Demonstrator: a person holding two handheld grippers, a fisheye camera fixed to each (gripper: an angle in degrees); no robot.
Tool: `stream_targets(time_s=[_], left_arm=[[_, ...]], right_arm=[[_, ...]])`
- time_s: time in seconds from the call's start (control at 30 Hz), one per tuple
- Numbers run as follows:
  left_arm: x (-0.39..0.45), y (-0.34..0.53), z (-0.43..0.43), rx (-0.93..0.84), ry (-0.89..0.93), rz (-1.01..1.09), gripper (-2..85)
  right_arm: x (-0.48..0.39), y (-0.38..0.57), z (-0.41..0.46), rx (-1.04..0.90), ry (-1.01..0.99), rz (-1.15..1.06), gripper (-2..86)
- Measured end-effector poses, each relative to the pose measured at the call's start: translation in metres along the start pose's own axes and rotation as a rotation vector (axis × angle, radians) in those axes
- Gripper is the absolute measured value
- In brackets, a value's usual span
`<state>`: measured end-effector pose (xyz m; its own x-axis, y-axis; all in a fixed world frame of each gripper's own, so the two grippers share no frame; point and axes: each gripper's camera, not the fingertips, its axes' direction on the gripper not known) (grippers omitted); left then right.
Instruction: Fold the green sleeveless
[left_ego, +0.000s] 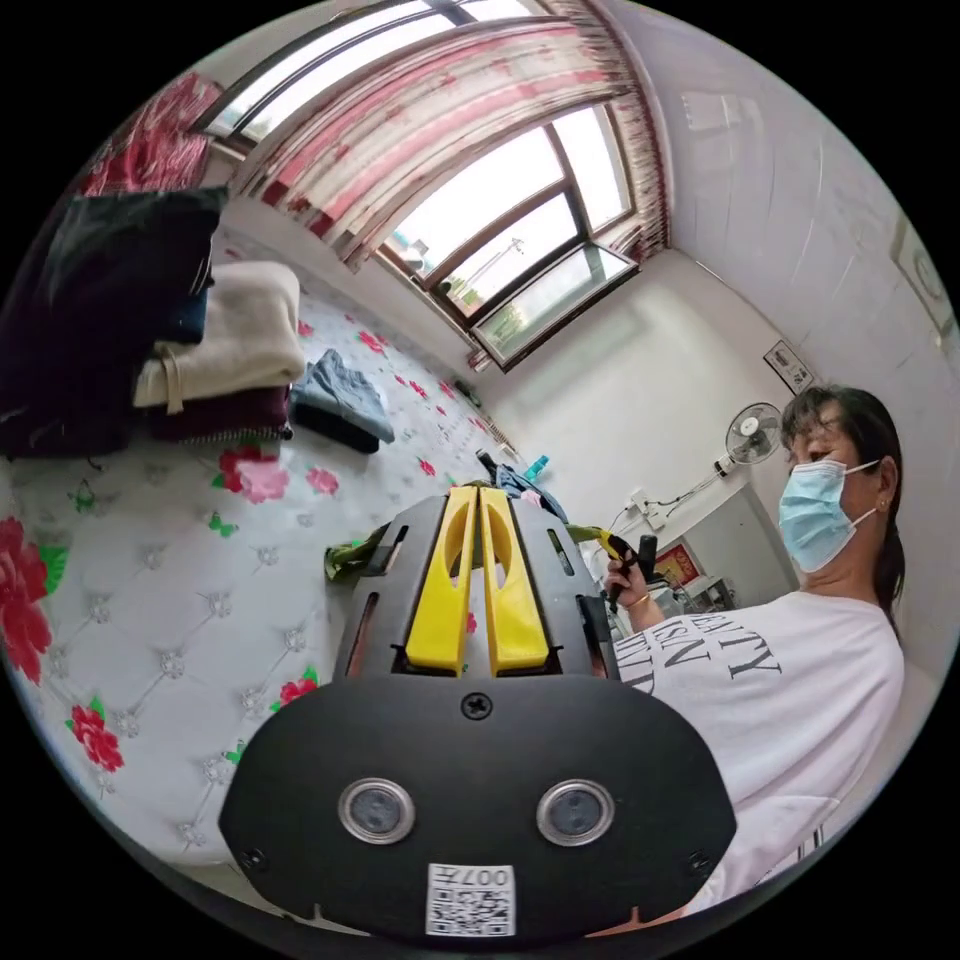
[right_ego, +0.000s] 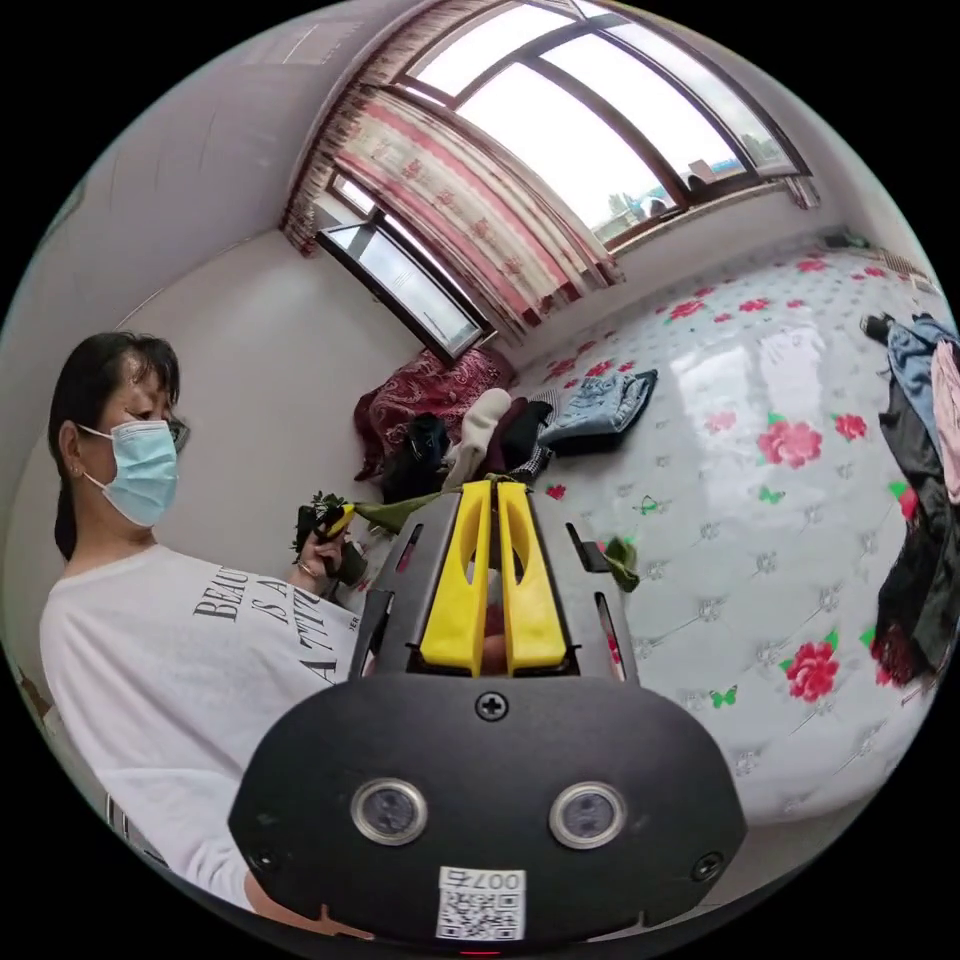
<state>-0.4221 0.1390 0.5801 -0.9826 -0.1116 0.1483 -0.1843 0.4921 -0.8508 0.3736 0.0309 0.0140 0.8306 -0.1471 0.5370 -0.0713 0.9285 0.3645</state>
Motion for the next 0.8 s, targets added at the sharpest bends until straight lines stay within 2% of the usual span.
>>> stream_targets(time_s=[0.07, 0.17, 0.23, 0.33, 0.57, 0.8], left_arm=[[0.003, -0.004, -0.01, 0.001, -0.024, -0.003, -1.0], [-0.012, -0.009, -0.006, -0.049, -0.107, -0.011, -1.0], [-0.031, -0.016, 0.004, -0.09, -0.145, -0.065, -1.0], [-0.045, -0.042, 0.02, -0.106, -0.162, -0.069, -1.0], [-0.012, -0.103, 0.007, 0.034, -0.1, 0.076, -1.0], [-0.004, -0.074, -0.008, 0.043, -0.075, 0.145, -1.0]], right_arm=[[-0.014, -0.003, -0.006, -0.002, 0.067, -0.066, -0.3], [-0.023, -0.011, 0.013, -0.157, 0.193, -0.115, -0.3], [-0.025, -0.019, 0.02, -0.176, 0.206, -0.151, -0.3], [-0.02, -0.047, 0.032, -0.169, 0.202, -0.148, -0.3], [-0.042, -0.101, 0.008, 0.012, 0.178, -0.237, -0.3], [-0.043, -0.071, -0.008, 0.019, 0.131, -0.32, -0.3]])
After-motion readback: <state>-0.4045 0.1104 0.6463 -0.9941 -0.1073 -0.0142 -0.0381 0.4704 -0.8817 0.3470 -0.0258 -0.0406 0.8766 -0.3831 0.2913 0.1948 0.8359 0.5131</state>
